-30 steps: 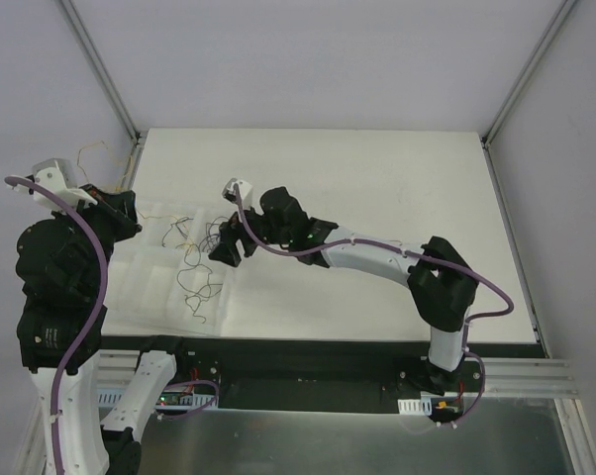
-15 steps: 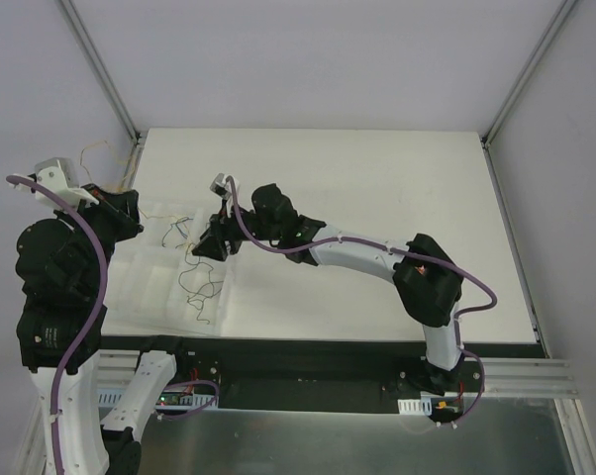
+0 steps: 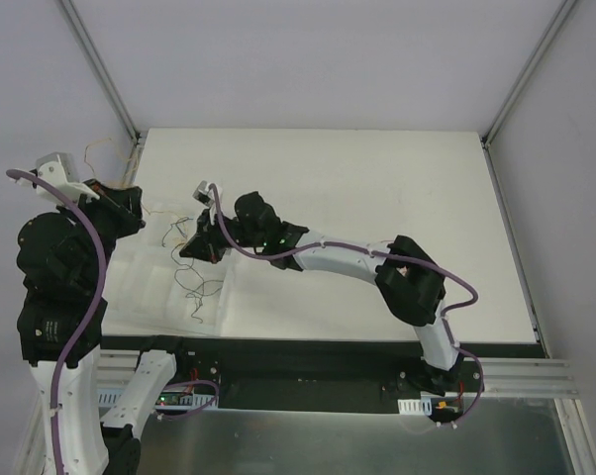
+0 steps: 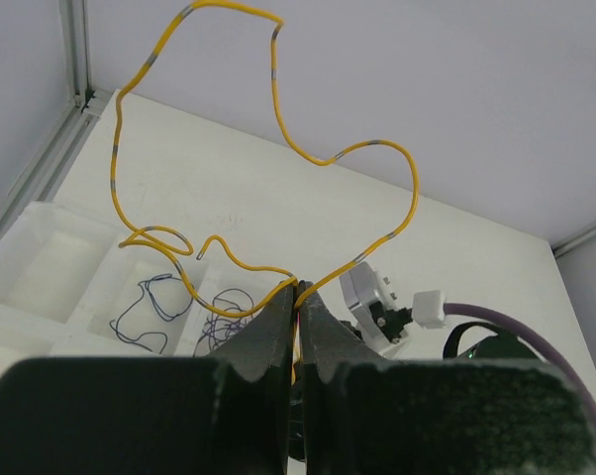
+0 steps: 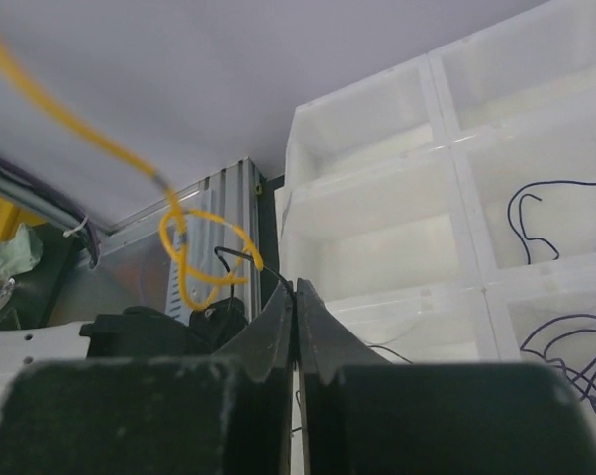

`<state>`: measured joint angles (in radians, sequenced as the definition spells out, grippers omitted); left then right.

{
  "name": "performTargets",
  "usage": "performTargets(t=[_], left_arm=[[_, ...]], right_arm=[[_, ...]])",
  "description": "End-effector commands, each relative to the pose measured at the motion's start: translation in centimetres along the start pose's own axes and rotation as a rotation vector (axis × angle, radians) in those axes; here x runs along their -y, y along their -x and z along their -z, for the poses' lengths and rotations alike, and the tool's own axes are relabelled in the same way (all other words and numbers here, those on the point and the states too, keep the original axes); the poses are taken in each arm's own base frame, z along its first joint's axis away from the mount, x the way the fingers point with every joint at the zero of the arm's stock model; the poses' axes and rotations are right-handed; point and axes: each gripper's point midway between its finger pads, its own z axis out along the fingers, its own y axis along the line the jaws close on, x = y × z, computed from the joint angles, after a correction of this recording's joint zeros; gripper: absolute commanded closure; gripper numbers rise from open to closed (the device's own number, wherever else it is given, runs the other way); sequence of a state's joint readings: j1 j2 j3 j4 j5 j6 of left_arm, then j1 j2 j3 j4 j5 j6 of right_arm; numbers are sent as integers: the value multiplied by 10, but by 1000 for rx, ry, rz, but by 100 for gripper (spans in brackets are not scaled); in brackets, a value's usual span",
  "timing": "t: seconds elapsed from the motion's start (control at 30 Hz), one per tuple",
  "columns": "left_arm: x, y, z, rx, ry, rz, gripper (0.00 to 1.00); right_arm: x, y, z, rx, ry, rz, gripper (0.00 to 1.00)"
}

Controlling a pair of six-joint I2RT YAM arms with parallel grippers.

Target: Untangle the cables

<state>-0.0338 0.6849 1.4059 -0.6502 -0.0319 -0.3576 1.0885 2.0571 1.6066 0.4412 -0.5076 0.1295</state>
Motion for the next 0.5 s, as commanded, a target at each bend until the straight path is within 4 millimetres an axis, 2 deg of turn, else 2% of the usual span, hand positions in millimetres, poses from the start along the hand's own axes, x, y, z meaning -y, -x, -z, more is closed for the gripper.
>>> performTargets(t=[0.0, 0.03, 0.07, 0.13, 0.23, 0.33, 0.47], left_arm=[[15, 49, 8, 144, -15, 84, 100], [23, 71, 12, 202, -34, 107, 100], [34, 96, 23, 268, -73, 119, 100], [53, 135, 38, 353, -132, 164, 100], [66, 172, 57, 442, -168, 213, 100], [66, 185, 63, 485, -160, 213, 100], [60, 173, 60, 465, -142, 180, 100]], right_arm=[[32, -7, -4, 93, -172, -55, 100], [49, -26, -3, 89, -267, -67, 100], [59, -53, -4, 44, -307, -82, 100], [71, -83, -4, 10, -374, -91, 100], [82, -95, 5, -2, -440, -77, 100], [91, -101, 6, -15, -454, -83, 100], [94, -92, 13, 4, -460, -76, 100]])
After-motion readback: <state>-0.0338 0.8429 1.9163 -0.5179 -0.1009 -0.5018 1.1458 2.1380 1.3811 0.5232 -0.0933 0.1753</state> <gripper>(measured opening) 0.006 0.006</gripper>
